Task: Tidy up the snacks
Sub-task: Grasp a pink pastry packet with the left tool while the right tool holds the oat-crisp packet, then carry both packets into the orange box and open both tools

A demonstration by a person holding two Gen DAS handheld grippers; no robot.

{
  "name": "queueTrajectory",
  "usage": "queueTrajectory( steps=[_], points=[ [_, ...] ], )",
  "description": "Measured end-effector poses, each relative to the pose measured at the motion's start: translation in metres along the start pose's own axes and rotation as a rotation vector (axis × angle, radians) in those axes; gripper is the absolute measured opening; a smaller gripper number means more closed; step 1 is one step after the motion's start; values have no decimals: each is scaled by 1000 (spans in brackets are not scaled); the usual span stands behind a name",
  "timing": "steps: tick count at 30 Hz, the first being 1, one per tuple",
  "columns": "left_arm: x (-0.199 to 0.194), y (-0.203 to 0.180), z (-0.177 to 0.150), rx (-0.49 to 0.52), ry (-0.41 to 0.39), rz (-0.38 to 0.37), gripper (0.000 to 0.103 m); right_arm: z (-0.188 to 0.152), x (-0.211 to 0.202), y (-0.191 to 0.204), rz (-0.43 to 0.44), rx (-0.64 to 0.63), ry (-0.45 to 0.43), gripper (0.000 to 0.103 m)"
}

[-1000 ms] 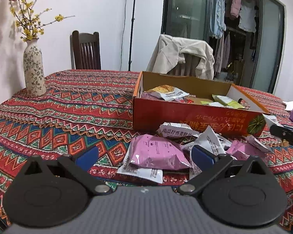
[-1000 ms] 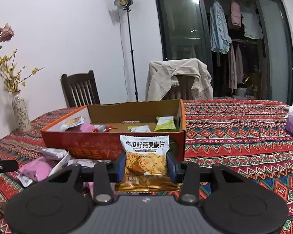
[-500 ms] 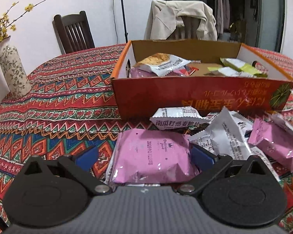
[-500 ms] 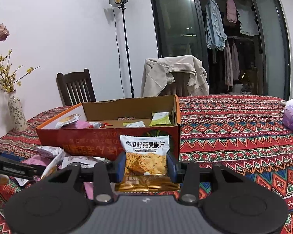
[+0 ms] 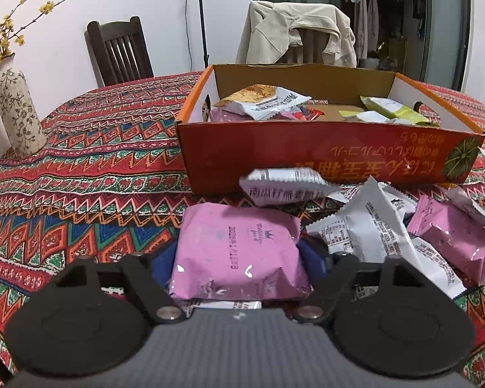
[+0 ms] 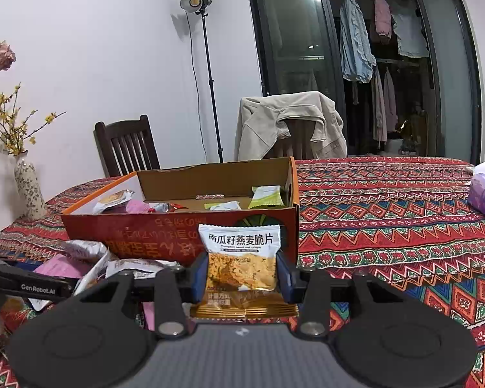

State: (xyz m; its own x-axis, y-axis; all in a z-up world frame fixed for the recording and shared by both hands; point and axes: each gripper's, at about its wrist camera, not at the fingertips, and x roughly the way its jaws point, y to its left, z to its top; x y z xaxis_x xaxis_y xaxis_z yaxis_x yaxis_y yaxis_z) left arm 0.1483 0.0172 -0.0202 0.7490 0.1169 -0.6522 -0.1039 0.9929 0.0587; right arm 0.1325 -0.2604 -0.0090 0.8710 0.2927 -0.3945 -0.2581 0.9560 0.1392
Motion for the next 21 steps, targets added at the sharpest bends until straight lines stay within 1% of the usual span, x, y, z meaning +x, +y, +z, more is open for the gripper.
queueTrajectory(
  steps=[4, 12, 21],
  points=[
    [-7, 7, -1, -34, -23, -9, 73, 1, 0, 0, -2, 2, -2, 42],
    [-31, 17, -6, -63, -91, -14, 73, -2, -3, 0, 0, 0, -18, 42],
    [-69, 33, -2, -108, -197, -48, 73, -2, -9, 4, 11, -19, -48, 42]
  ],
)
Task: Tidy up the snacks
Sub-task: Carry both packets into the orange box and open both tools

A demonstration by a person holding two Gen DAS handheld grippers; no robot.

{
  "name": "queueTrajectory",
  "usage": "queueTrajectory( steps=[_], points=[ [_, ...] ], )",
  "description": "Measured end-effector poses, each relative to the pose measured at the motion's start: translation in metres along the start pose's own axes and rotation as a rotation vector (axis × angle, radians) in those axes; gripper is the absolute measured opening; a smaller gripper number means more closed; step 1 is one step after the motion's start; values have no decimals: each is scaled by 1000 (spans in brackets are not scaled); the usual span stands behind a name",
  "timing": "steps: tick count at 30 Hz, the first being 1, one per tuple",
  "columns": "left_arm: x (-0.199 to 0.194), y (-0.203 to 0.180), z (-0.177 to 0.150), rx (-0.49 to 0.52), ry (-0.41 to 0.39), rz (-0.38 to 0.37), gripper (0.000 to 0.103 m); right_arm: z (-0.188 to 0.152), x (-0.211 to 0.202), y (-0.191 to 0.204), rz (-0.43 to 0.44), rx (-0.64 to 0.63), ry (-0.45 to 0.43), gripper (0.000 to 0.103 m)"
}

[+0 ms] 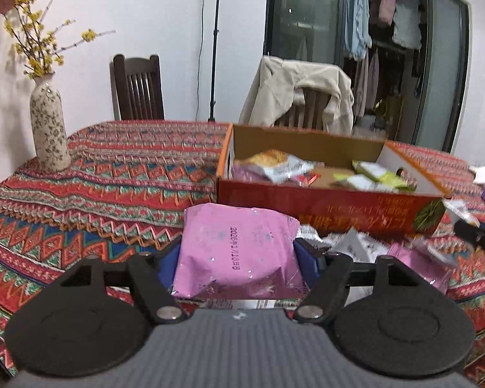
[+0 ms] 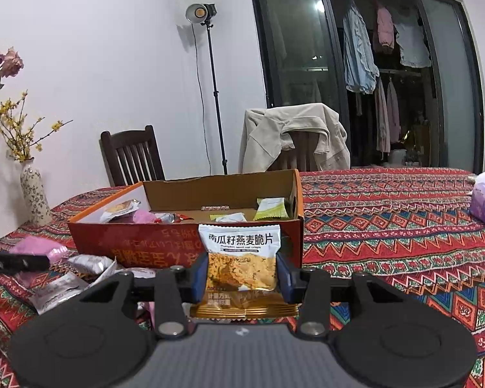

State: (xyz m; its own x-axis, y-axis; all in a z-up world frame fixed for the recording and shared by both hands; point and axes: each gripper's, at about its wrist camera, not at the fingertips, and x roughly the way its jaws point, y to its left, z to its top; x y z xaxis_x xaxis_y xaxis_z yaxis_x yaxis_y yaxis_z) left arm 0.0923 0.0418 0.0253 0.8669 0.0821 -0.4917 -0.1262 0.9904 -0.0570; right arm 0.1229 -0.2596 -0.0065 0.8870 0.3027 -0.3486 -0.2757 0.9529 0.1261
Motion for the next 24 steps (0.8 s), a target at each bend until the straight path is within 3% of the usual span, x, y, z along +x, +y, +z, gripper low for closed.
queueTrajectory(
  steps=[7, 13, 24],
  points=[
    [-14, 1, 21, -8, -71, -9, 73, 12, -9, 7, 0, -27, -37, 42],
    [-2, -10, 42, 1, -106, -32, 73, 41, -10, 15, -6, -58, -73, 42],
    [38, -44, 79, 25, -141, -30, 73, 95, 33, 21, -30, -42, -95, 42]
  ],
)
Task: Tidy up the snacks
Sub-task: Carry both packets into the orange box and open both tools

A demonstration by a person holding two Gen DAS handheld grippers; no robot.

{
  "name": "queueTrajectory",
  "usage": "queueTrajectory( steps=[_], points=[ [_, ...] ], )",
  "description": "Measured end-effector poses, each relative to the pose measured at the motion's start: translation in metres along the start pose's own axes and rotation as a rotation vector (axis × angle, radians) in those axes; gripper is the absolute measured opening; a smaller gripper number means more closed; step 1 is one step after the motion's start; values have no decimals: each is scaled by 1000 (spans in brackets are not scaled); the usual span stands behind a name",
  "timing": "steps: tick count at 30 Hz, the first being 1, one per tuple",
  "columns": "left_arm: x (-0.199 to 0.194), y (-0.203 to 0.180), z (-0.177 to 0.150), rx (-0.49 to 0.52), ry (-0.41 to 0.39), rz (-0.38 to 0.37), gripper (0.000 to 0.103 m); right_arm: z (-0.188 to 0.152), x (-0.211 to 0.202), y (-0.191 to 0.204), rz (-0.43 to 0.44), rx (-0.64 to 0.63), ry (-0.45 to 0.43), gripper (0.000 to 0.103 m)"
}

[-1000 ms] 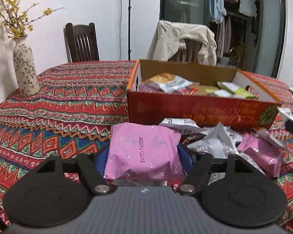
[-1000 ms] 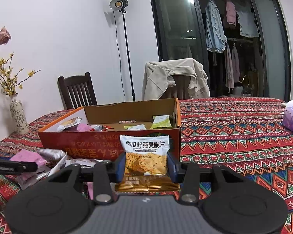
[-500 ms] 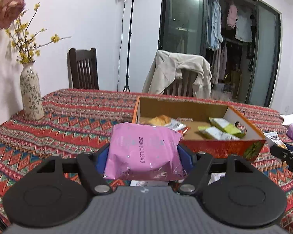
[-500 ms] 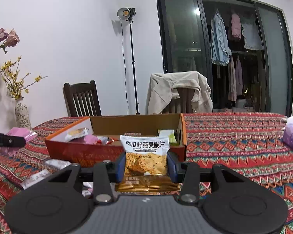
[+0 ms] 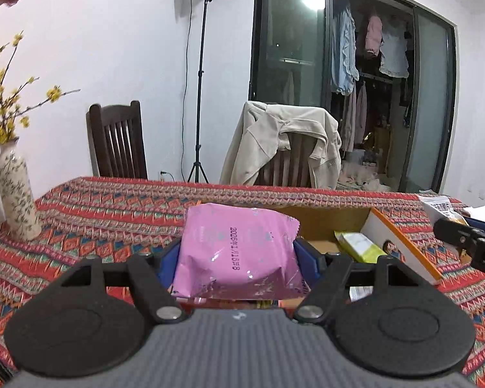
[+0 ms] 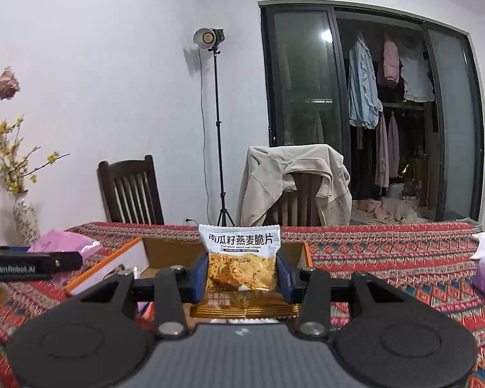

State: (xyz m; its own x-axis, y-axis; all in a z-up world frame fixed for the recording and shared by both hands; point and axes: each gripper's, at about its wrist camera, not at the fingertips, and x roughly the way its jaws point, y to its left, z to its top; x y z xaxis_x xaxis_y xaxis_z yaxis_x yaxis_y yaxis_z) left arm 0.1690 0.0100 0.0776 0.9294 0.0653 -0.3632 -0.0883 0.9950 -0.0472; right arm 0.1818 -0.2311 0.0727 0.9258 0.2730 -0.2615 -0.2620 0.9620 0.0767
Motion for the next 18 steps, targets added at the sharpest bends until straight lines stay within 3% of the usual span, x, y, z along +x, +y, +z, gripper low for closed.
queueTrajectory(
  steps=[9, 18],
  points=[
    [44, -16, 15, -45, -12, 48, 73, 9, 55, 1, -36, 30, 6, 42],
    [79, -17, 1, -53, -4, 63, 73, -11, 93, -5, -43, 27, 29, 42]
  ],
)
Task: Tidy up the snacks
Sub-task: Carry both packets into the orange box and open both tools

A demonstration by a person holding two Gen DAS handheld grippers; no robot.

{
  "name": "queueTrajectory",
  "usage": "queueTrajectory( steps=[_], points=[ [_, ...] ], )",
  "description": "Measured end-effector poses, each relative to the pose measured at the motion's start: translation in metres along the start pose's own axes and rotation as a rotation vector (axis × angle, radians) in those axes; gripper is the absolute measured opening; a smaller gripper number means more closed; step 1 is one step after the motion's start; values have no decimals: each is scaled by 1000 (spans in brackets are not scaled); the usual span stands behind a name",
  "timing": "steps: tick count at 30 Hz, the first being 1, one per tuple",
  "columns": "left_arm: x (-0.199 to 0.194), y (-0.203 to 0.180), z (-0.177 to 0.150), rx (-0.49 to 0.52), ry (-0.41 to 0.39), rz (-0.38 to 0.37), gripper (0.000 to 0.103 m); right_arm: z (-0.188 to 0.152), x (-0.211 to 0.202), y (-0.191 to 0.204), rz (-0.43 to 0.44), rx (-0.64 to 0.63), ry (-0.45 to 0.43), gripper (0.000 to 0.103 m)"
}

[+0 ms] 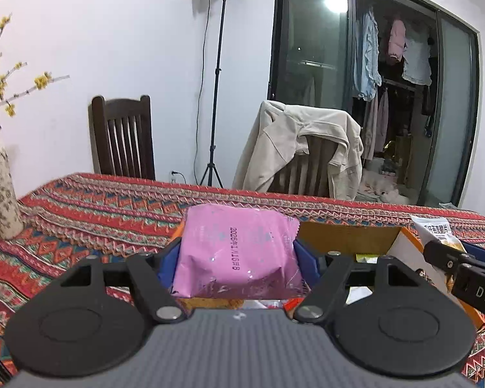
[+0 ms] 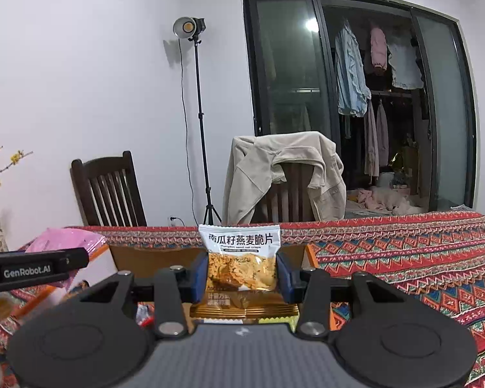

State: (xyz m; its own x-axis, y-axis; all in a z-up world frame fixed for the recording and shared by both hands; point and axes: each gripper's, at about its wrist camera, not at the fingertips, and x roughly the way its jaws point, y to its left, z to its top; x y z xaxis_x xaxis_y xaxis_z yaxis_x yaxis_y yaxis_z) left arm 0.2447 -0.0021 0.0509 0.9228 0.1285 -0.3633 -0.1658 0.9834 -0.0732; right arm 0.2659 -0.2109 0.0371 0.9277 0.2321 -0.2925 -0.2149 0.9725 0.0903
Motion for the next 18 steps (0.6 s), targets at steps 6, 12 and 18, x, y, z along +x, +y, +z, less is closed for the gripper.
queueTrajectory(
  steps=[6, 12, 18],
  points=[
    [6, 1, -6, 20, 3, -9, 73, -7, 5, 6, 11, -38, 18, 42],
    [-4, 7, -9, 2, -47, -17, 103, -9, 2, 5, 14, -23, 24, 79],
    [-11, 9, -10, -13, -83, -9, 103, -13, 1, 4, 5, -18, 29, 103]
  ],
)
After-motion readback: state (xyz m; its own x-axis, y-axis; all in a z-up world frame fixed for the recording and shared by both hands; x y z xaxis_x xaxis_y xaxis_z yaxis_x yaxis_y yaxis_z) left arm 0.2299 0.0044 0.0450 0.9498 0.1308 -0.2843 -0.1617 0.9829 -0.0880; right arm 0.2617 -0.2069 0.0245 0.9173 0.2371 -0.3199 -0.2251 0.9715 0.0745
